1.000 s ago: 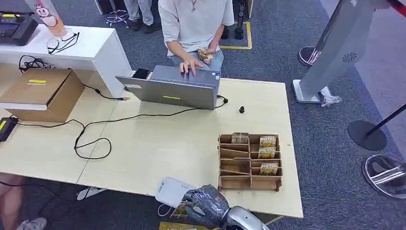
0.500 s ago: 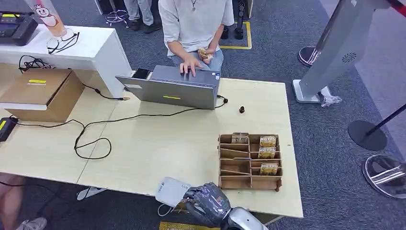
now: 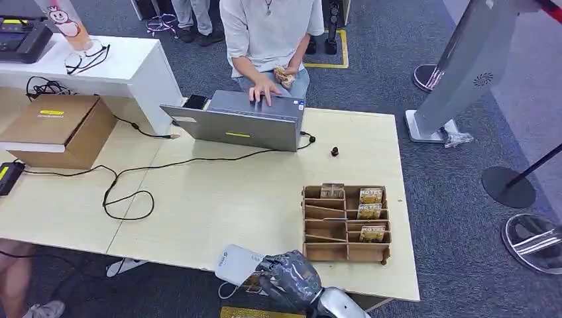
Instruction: Pass the card to the sensor for recognition and then transmit it.
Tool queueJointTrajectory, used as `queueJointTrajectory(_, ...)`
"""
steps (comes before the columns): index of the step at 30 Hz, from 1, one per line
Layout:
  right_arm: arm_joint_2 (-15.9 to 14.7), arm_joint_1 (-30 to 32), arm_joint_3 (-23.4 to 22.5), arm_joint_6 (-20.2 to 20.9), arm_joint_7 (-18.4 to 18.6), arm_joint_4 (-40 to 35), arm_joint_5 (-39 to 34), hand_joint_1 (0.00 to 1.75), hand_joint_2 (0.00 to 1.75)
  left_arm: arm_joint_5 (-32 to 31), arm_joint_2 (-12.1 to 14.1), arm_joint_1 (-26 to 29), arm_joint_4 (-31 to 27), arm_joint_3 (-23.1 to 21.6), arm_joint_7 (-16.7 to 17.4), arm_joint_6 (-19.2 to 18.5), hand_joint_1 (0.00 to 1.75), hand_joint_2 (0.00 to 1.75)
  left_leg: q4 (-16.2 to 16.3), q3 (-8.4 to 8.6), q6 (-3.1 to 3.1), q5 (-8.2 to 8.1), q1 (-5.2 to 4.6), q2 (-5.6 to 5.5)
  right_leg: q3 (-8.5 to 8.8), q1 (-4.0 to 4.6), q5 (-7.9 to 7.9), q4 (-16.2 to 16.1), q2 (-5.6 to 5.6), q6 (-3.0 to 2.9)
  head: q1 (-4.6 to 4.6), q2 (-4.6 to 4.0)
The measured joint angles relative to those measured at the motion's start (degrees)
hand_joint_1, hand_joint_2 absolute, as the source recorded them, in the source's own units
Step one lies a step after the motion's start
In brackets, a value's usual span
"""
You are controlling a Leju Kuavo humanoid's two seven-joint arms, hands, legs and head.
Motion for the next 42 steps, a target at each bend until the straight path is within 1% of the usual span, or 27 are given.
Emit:
queueJointTrajectory(2,0.0,0.1,0.0,1.9,-0.7,0.2,-2.6,1.75,1.75,-0.1,0.2,-0.1,0.5,0.0,0.0,0.1,0.00,0.00,0.0,0.00,0.00,0.00,0.00,0.00,0.00,0.00,0.00,0.0,0.00,0.00,0.02,0.00)
queueJointTrajectory(4,0.0,0.1,-0.1,5.0,-1.4,0.2,-6.0,1.75,1.75,-0.2,0.4,-0.2,1.1,0.1,0.0,0.2,0.00,0.00,0.0,0.00,0.00,0.00,0.00,0.01,0.00,0.00,0.00,0.0,0.00,0.00,0.02,0.00)
queueJointTrajectory(6,0.0,0.2,-0.3,6.8,-1.9,0.1,-8.4,1.75,1.75,-0.2,0.7,-0.2,1.7,0.1,0.0,0.4,0.00,0.00,0.0,0.00,0.00,0.00,0.00,0.00,-0.01,0.00,0.00,0.0,0.00,0.00,0.00,0.00)
queueJointTrajectory(9,0.0,0.4,-0.7,8.1,-2.0,-0.1,-9.6,1.75,1.75,-0.2,1.0,-0.2,2.2,0.3,0.0,0.5,0.00,0.00,0.0,0.00,0.00,0.00,0.00,0.00,-0.01,0.00,0.00,0.0,0.01,0.00,0.02,0.00)
queueJointTrajectory(13,-0.1,0.5,-1.5,13.5,-1.2,-1.4,-12.2,1.75,1.75,-0.4,1.4,-0.3,3.2,0.3,0.0,1.0,0.00,0.00,0.0,0.01,0.00,0.00,0.00,0.01,-0.01,0.00,0.00,0.0,0.01,0.00,0.02,0.00)
queueJointTrajectory(16,-0.2,0.7,-1.9,14.8,-0.8,-2.4,-12.4,1.75,1.75,-0.4,1.8,-0.3,3.9,0.4,0.0,1.3,0.00,0.00,0.0,0.01,0.00,0.00,0.00,0.01,-0.01,0.00,0.00,0.0,0.01,0.00,0.02,0.00)
queueJointTrajectory(18,-0.4,0.7,-1.9,14.3,-0.6,-2.7,-10.8,1.75,1.75,-0.4,1.9,-0.3,4.0,0.5,0.0,1.3,0.00,0.00,0.0,0.01,0.00,0.00,0.00,0.01,-0.01,0.00,0.00,0.0,0.01,0.00,0.02,0.00)
queueJointTrajectory(24,-0.5,0.7,-1.9,10.0,-0.7,-2.3,-6.6,1.75,1.75,-0.5,1.7,-0.3,4.0,1.0,-0.1,0.9,0.00,0.00,0.0,0.00,0.00,0.00,0.00,0.01,-0.01,0.00,0.00,0.0,0.01,0.00,0.02,0.00)
queueJointTrajectory(28,-0.4,0.7,-1.9,7.5,-1.2,-1.5,-4.4,1.75,1.75,-0.5,1.2,-0.3,3.9,1.3,-0.2,0.0,0.00,0.00,0.0,0.00,0.00,0.00,0.00,0.01,-0.01,0.00,0.00,0.0,0.01,0.00,0.02,0.00)
queueJointTrajectory(36,-0.3,0.5,-1.2,5.7,-1.2,0.2,-2.0,1.75,1.75,-0.9,0.6,-0.3,3.3,1.5,-0.3,-0.9,0.00,0.00,0.0,0.00,0.00,0.00,0.00,0.00,0.00,0.00,0.00,0.0,0.00,0.00,0.02,0.00)
queueJointTrajectory(42,-0.2,0.4,-0.6,4.0,-1.2,1.2,0.1,1.75,1.75,-1.3,0.6,-0.3,3.3,1.8,-0.6,-0.9,0.00,0.00,0.0,0.00,0.00,0.00,0.00,0.00,-0.01,0.00,0.00,0.0,0.00,0.00,0.02,0.00)
